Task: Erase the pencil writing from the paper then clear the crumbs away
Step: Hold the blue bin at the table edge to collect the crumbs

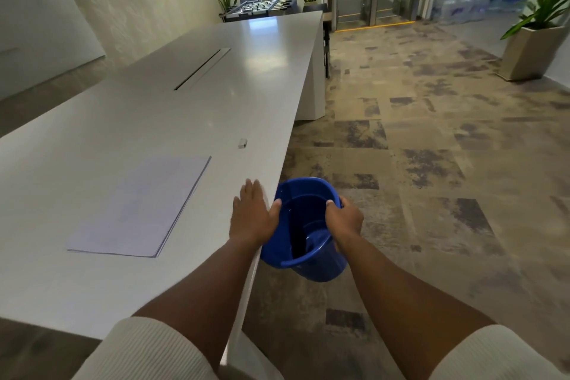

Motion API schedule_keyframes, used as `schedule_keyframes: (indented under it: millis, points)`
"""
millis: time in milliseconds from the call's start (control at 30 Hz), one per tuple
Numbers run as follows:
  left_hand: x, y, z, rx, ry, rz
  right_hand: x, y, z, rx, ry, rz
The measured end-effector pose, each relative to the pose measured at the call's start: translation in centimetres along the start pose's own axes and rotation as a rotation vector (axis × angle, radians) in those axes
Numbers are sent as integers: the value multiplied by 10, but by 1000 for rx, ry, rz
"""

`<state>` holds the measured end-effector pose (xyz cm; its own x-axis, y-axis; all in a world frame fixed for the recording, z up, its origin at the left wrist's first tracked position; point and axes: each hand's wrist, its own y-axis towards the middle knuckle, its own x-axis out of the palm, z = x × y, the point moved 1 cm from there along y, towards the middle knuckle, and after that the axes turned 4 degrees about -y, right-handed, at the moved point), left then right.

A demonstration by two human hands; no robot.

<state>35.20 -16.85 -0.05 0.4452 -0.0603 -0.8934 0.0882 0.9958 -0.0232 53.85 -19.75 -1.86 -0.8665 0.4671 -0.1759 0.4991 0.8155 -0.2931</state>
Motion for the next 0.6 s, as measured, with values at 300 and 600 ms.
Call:
schedule_keyframes:
  millis: [300, 600]
  points:
    - [13, -10, 21, 371, -14, -159, -12, -2, 2, 2, -21, 24]
    - [7, -11, 42, 348, -259, 114, -19, 0, 0, 11, -24, 36]
